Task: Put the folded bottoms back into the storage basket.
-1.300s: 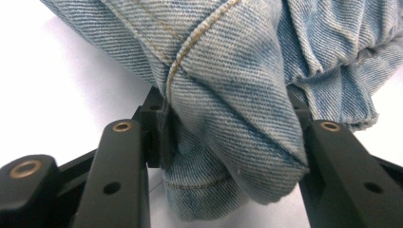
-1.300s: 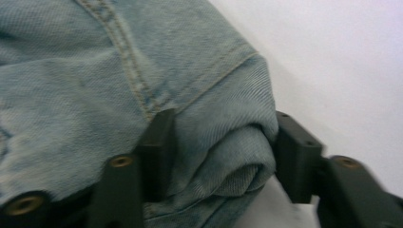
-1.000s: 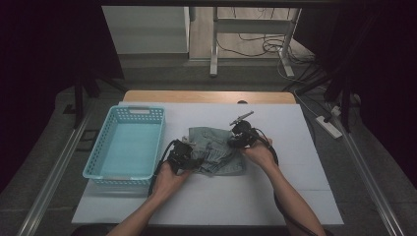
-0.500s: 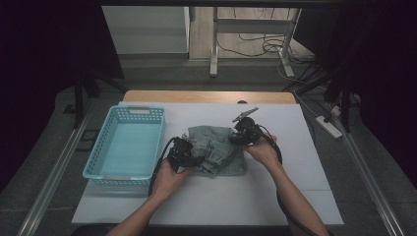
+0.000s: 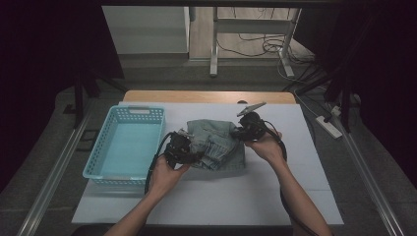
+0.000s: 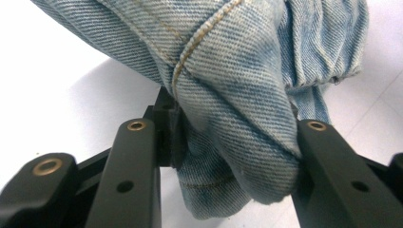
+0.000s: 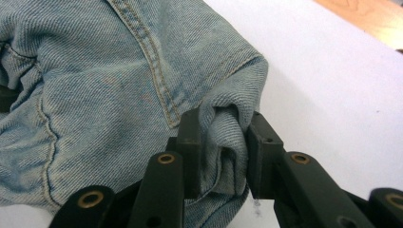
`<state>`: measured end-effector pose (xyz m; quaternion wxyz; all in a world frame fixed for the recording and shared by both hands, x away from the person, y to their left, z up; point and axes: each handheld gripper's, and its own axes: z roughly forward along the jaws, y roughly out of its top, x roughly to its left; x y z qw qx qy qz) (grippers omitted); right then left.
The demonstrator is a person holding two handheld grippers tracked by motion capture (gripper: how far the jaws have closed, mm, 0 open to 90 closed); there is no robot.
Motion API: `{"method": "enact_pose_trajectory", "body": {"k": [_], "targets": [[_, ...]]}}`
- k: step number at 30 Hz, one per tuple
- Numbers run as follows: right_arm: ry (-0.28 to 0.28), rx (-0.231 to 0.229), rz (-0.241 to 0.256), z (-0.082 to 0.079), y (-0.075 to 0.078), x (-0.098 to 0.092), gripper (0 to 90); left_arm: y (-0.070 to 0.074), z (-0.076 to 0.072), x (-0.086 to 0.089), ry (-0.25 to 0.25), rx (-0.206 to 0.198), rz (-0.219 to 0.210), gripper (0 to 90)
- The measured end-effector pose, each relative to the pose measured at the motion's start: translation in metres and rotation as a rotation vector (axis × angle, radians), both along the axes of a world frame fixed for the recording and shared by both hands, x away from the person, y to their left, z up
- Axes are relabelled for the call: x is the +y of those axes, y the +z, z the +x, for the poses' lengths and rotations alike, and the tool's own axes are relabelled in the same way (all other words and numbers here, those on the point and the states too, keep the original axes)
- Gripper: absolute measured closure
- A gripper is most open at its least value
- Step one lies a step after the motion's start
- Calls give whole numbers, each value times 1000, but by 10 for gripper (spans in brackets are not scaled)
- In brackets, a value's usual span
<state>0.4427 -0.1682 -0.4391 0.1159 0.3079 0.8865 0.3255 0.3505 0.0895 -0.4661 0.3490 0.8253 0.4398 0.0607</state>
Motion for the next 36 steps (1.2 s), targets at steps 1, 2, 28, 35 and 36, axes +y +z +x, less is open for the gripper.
{"method": "enact_pose_trajectory", "body": {"k": [1,2,28,35,36], "targets": [[3,-2,6,0,1,0,712,2,-1,1,0,-1,-3,592],[7,-5,12,-1,3,1,712,4,-1,3,-2,-3,-4,592],[73,-69,71,-20,27,30,710,39,-13,48,-35,14,-41,591],[82,-73,84,-24,32,41,710,45,-14,63,-47,18,-37,591],[83,-73,86,-24,33,43,710,46,-14,65,-48,19,-36,591]]}}
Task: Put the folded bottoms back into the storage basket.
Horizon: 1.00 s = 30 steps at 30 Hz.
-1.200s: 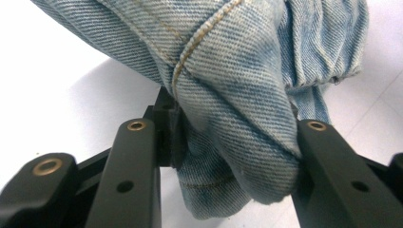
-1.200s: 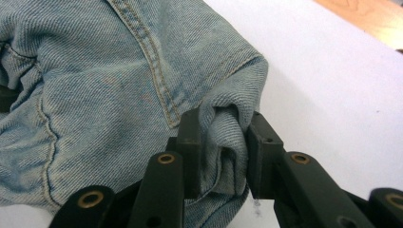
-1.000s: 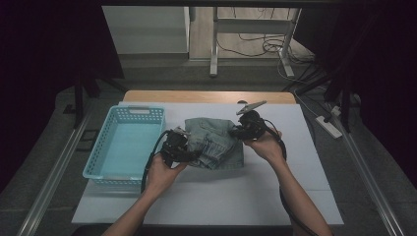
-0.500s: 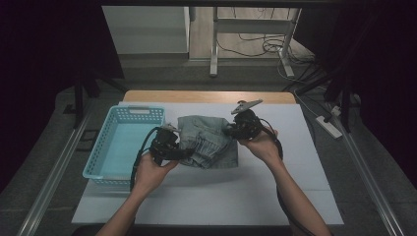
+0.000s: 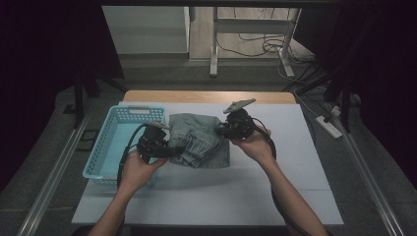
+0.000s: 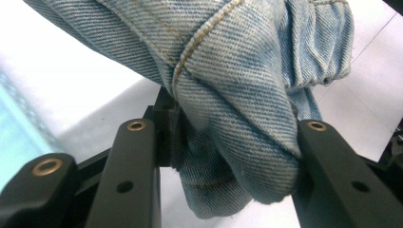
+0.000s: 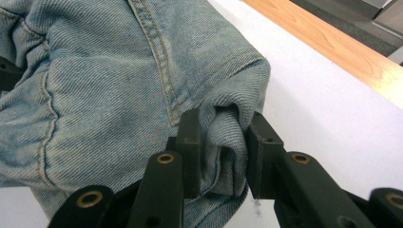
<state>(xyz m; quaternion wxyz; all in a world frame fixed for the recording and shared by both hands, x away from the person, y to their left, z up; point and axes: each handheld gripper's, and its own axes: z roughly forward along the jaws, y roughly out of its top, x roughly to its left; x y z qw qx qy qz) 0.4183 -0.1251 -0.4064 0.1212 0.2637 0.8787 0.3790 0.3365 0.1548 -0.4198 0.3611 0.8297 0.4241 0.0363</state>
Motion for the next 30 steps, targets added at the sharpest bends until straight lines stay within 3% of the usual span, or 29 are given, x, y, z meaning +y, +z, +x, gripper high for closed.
{"method": "enact_pose_trajectory", "body": {"k": [11,30], "targets": [[28,9,17,1,2,23,710,8,-2,23,-2,3,32,590],[84,22,51,11,10,74,709,20,-4,77,33,-5,35,588]]}}
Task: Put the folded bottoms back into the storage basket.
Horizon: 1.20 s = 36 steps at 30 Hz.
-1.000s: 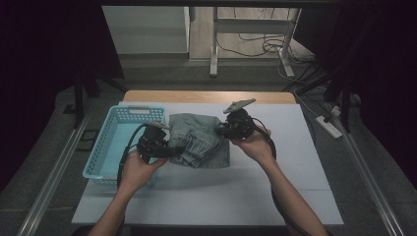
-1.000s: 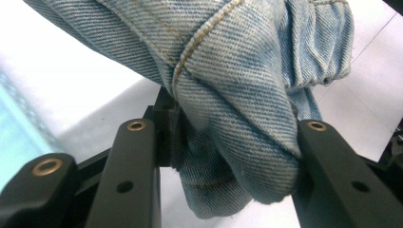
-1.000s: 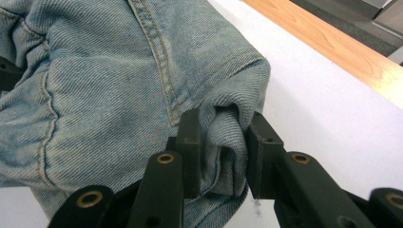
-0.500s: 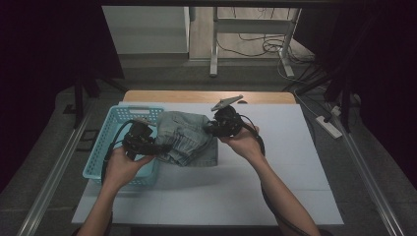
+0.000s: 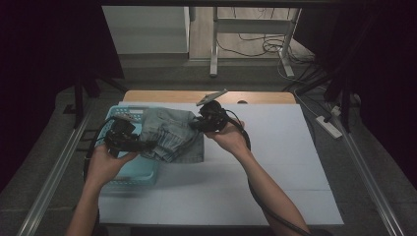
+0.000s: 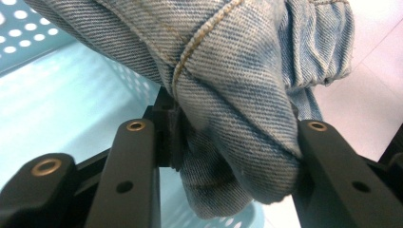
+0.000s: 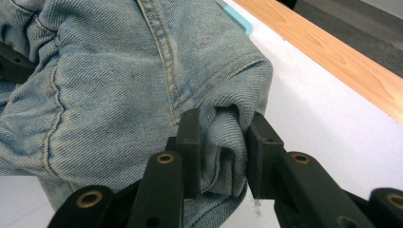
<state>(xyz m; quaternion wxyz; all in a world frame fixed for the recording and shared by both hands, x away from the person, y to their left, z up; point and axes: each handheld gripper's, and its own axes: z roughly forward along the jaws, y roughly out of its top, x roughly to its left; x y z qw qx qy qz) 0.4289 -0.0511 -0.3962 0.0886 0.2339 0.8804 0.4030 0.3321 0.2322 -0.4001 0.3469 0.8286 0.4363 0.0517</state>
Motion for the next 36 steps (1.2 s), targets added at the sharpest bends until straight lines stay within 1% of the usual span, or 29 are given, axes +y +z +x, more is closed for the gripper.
{"method": "enact_pose_trajectory", "body": {"k": [4,10,18,24,28,36], "targets": [[11,-1,2,1,3,12,709,1,-2,12,10,-8,0,586],[29,-3,-2,2,4,31,709,2,-4,29,32,-8,4,586],[47,8,11,5,6,52,709,4,-8,49,66,-15,-7,586],[61,3,12,6,5,67,708,1,-10,64,91,-15,-17,587],[69,1,11,7,3,78,708,-1,-11,72,107,-16,-10,588],[86,4,17,9,-2,97,707,-7,-14,90,140,-24,-13,589]]}}
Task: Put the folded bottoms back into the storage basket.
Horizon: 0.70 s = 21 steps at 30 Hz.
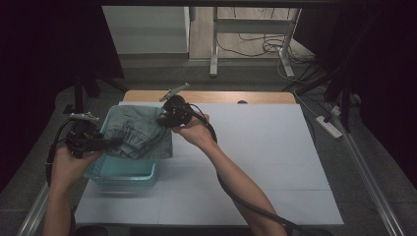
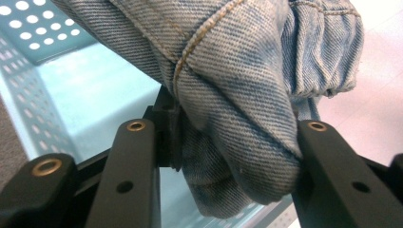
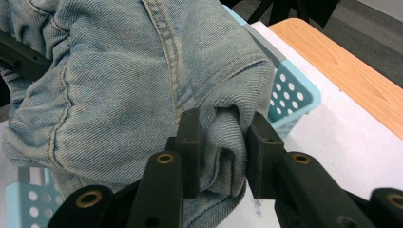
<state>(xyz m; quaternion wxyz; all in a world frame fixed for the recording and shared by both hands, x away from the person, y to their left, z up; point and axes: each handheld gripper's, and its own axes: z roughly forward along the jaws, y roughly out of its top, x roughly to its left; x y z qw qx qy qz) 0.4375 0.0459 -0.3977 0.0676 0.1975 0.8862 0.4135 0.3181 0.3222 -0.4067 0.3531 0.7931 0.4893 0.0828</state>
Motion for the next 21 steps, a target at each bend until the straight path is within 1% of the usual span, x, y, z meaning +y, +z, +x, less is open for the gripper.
{"method": "enact_pose_trajectory", "body": {"k": [6,9,12,15,21], "targets": [[12,-1,2,0,-5,13,707,-6,-1,13,23,7,-11,591],[13,-10,-7,0,-7,20,707,-9,-2,18,34,8,-5,591],[14,-11,-3,0,-11,27,707,-13,-3,25,44,7,-3,591],[16,-8,1,0,-14,33,707,-17,-3,31,51,6,-7,592],[21,-1,8,0,-20,47,706,-23,-5,42,81,6,7,592]]}}
